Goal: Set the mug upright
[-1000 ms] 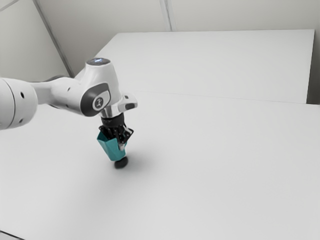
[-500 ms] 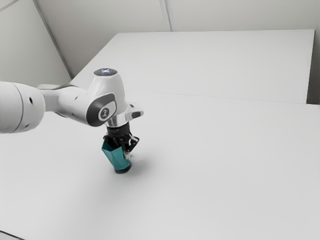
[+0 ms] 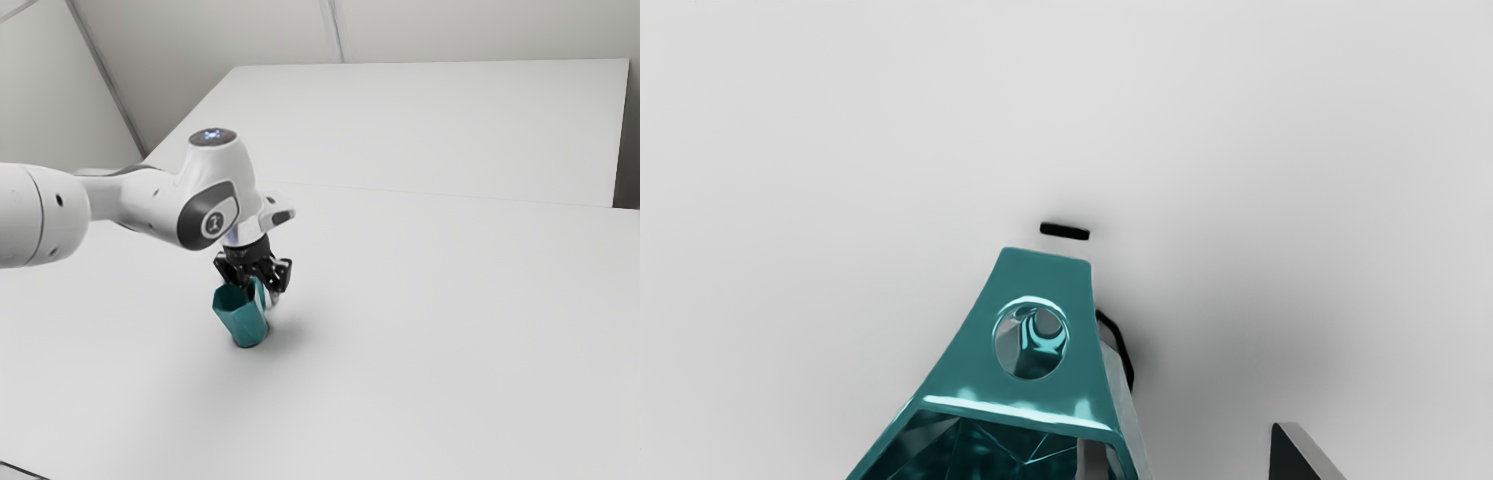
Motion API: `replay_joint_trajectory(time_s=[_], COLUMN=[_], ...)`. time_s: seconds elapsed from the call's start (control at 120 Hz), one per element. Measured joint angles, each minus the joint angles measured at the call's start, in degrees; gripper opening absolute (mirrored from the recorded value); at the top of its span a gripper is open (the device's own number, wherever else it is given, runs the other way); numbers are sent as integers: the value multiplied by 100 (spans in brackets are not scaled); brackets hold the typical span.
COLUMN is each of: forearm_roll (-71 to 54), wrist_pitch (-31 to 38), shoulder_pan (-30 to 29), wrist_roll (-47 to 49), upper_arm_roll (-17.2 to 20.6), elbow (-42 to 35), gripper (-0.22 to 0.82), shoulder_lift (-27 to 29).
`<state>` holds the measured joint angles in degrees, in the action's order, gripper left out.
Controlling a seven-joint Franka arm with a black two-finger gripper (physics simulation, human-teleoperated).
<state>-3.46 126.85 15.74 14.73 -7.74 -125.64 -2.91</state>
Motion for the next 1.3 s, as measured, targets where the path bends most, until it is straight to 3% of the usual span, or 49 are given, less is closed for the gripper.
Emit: replay_joint_trajectory(time_s=[0.208,0.475,0.867,1.3], forearm_roll=[20,56,28,-3], wrist_pitch=[-89,-981,-2246,-3447], shoulder_pan=[-33,-77,-649,-737], wrist_roll=[9,-83,-680,-1071], upper_arm_roll=[22,24,17,-77], elbow=[285,1315,2479,3738], gripper=[36,52,57,58], shoulder_lift=[93,73,82,88])
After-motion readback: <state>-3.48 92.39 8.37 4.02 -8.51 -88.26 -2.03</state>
